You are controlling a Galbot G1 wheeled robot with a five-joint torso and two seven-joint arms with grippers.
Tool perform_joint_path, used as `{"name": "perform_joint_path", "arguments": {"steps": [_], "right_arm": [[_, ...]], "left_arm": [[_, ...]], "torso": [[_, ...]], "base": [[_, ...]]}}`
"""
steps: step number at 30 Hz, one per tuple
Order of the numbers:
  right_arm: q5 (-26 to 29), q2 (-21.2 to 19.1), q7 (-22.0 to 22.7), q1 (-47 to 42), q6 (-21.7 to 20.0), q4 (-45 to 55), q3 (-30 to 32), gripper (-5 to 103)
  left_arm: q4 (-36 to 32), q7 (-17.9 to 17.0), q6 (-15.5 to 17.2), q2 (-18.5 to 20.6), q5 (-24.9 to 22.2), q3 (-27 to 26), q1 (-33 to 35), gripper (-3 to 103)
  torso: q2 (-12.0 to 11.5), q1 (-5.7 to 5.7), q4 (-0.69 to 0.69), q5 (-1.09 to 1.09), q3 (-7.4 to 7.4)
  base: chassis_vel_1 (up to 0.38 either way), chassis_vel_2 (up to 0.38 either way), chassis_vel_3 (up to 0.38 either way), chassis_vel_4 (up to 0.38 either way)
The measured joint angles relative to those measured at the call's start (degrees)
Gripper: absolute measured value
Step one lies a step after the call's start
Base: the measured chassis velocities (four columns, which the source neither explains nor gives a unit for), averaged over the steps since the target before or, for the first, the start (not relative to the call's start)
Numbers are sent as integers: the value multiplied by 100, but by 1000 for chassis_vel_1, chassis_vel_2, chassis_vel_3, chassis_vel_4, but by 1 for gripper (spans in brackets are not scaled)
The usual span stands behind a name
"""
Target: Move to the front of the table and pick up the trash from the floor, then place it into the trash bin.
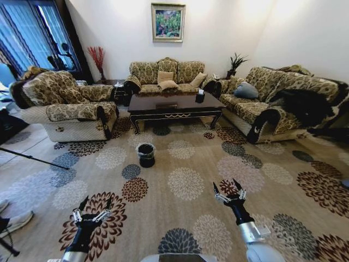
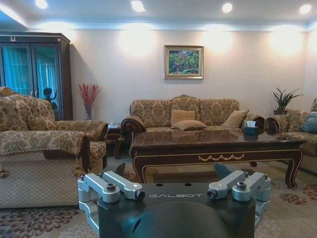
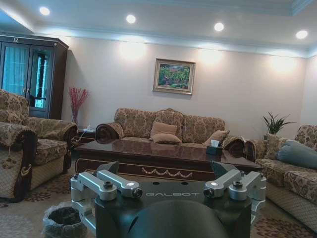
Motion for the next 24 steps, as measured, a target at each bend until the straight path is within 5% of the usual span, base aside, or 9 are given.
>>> {"name": "perform_joint_path", "arguments": {"steps": [8, 24], "right_arm": [[0, 0, 0, 0, 0, 0, 0, 100], [0, 0, 0, 0, 0, 0, 0, 100]], "left_arm": [[0, 0, 1, 0, 0, 0, 0, 100], [0, 0, 0, 0, 0, 0, 0, 100]], "torso": [[192, 82, 0, 0, 111], [171, 73, 0, 0, 100]], "base": [[0, 0, 0, 0], [0, 0, 0, 0]]}}
